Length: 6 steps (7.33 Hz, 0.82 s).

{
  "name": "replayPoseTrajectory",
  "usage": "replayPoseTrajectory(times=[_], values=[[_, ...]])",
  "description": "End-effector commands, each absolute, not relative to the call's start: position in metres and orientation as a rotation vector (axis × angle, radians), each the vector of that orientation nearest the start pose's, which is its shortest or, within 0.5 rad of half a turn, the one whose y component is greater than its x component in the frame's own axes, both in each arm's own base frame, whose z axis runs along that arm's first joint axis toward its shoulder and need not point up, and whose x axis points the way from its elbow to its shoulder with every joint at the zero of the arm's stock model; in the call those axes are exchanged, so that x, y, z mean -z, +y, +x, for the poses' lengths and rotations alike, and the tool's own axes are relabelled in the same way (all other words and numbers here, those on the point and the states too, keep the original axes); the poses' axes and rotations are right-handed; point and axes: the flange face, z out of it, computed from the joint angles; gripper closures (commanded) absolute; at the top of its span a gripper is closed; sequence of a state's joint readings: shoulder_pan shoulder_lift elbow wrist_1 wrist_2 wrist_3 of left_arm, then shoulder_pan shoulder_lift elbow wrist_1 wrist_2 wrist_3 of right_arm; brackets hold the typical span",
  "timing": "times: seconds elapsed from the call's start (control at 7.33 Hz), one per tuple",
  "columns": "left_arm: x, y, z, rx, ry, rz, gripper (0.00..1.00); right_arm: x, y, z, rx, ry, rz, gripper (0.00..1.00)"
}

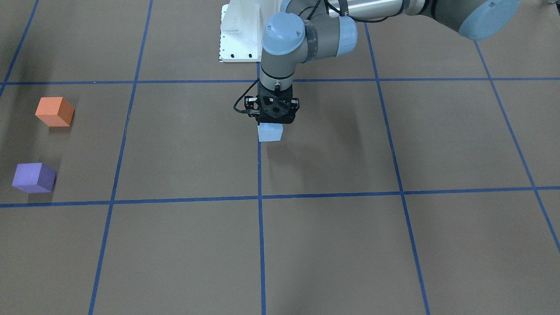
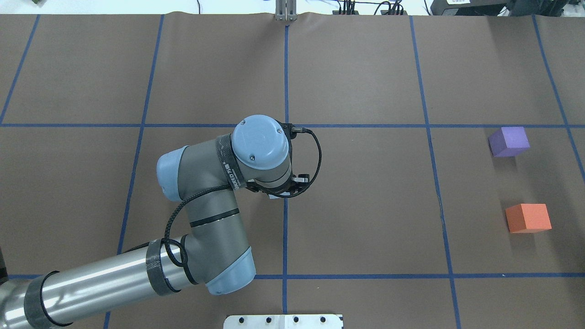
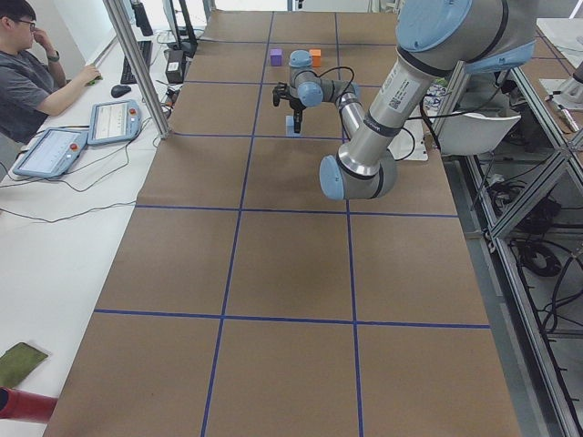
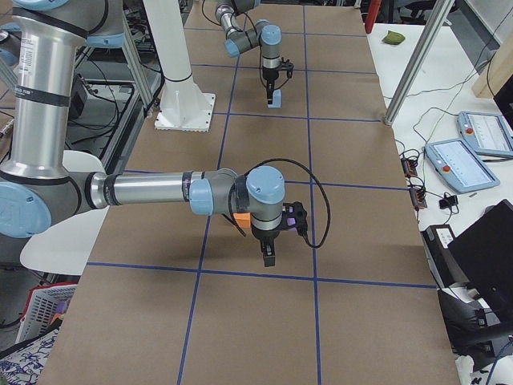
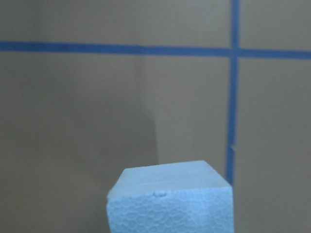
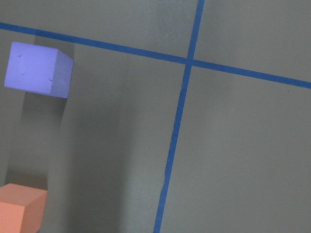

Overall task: Place blue block between orange and purple blocks
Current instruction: 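Carry the light blue cube with the left gripper to the table center and release it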

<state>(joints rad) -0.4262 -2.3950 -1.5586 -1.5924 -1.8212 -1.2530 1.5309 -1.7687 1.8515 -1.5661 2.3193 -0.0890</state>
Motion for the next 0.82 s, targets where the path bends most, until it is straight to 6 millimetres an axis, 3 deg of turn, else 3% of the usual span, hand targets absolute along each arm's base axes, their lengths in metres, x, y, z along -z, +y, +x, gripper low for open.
replayPoseTrajectory(times=[0.0,0.27,0.41,0.55,0.68], values=[[-0.174,-0.402,0.632,0.017,0.813,0.111,0.35,-0.611,-0.415,0.049,0.155,-0.747,0.102,0.00],[-0.167,-0.407,0.643,0.017,0.840,0.122,0.08,-0.611,-0.415,0.049,0.155,-0.747,0.102,0.00],[-0.157,-0.409,0.642,0.019,0.850,0.125,0.01,-0.609,-0.416,0.049,0.157,-0.746,0.105,0.00],[-0.144,-0.429,0.616,0.041,0.866,0.147,0.01,-0.606,-0.417,0.048,0.161,-0.760,0.115,0.00],[-0.137,-0.461,0.567,0.064,0.860,0.101,0.01,-0.599,-0.419,0.045,0.179,-0.795,0.156,0.00]])
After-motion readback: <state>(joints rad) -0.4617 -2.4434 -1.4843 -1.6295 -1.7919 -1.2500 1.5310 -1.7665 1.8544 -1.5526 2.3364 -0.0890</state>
